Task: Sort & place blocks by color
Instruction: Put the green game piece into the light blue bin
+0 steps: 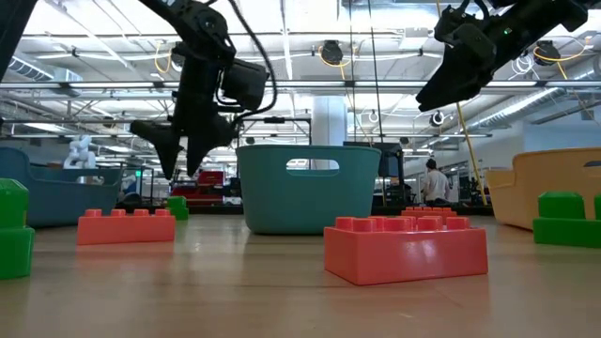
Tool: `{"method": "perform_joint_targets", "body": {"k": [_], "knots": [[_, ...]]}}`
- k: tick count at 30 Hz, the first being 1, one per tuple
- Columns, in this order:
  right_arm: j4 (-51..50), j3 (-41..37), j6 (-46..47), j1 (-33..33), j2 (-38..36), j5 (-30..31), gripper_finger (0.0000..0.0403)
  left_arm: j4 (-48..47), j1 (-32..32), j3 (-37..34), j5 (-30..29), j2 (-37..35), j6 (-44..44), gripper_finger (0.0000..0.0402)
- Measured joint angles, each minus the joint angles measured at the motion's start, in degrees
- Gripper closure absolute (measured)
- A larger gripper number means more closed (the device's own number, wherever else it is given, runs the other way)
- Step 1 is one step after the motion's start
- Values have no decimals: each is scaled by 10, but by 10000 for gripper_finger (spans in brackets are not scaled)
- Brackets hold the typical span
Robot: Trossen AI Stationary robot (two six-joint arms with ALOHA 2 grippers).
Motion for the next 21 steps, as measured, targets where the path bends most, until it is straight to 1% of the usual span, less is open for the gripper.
{"method": "perform_joint_targets", "body": {"k": [2,6,8,11,13,18,21], "knots": [[0,0,1,0,0,0,112,3,0,-15,-1,0,53,167],[-2,0,6,1,0,-11,112,21,7,-61,-1,0,114,167],[-2,0,6,1,0,-16,112,43,13,-87,-3,0,138,167],[-2,0,6,1,0,-16,112,83,15,-111,-31,-2,152,167],[-2,0,6,1,0,-16,112,102,14,-113,-47,-1,155,167],[-2,0,6,1,0,-16,112,105,12,-90,-49,-1,145,167],[-2,0,6,1,0,-16,112,110,12,-78,-51,-10,158,167]]}}
